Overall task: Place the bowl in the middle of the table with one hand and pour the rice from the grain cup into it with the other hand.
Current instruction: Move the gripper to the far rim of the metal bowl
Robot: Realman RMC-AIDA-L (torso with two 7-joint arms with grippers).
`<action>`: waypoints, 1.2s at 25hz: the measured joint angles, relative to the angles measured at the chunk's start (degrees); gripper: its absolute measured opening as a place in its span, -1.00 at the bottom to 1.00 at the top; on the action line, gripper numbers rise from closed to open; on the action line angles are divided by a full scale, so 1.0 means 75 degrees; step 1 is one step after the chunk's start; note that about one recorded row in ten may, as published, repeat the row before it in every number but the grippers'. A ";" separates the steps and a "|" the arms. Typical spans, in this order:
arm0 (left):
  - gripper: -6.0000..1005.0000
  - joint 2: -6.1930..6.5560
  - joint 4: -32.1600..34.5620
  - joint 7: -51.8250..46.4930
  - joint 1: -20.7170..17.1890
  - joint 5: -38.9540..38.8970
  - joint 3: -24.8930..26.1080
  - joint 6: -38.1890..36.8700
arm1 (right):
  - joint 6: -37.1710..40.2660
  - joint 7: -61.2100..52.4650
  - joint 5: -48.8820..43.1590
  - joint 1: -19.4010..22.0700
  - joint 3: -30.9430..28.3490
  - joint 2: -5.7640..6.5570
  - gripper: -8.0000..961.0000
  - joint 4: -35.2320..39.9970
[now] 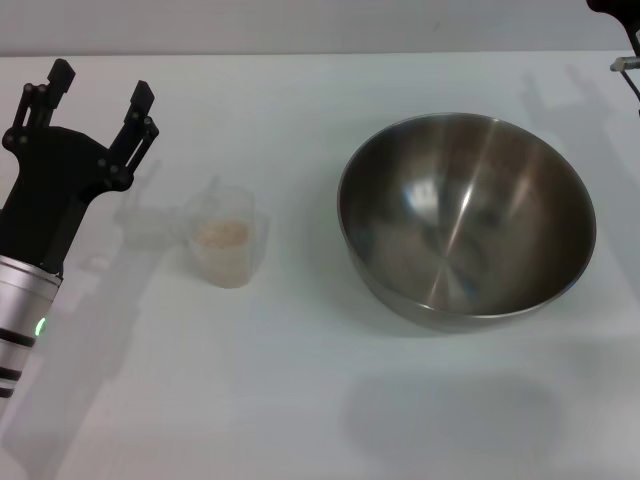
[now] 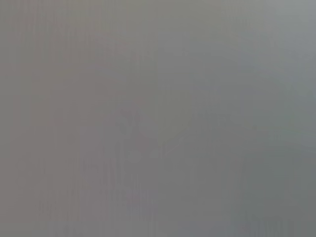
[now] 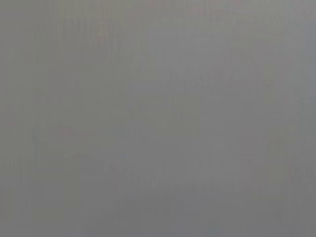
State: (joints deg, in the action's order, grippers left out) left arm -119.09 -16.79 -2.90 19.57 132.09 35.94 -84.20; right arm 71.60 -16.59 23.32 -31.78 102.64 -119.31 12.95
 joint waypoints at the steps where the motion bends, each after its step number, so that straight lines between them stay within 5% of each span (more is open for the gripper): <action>1: 0.62 0.0000 -0.0001 0.0000 -0.0007 0.0001 0.0000 0.0000 | 0.0016 -0.0001 -0.0003 0.0003 0.0000 0.0001 0.37 0.0000; 16: 0.62 0.0007 0.0037 0.0000 0.0041 0.0001 0.0092 -0.0020 | 0.0145 0.0113 -0.0014 0.0013 0.0000 0.0009 0.37 -0.0024; 24: 0.62 0.0012 0.0058 0.0000 0.0087 0.0001 0.0098 0.0019 | 0.0337 0.1624 -0.0008 0.0126 0.0000 0.0019 0.37 0.0152; 30: 0.62 0.0014 0.0059 0.0000 0.0125 0.0001 0.0107 0.0024 | -0.1594 0.1651 -0.0052 0.0564 0.0055 0.0054 0.37 0.2047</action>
State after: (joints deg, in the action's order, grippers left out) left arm -118.99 -16.35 -2.90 20.51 132.10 36.74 -84.02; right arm 59.64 -4.21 22.93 -27.55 103.05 -118.91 28.31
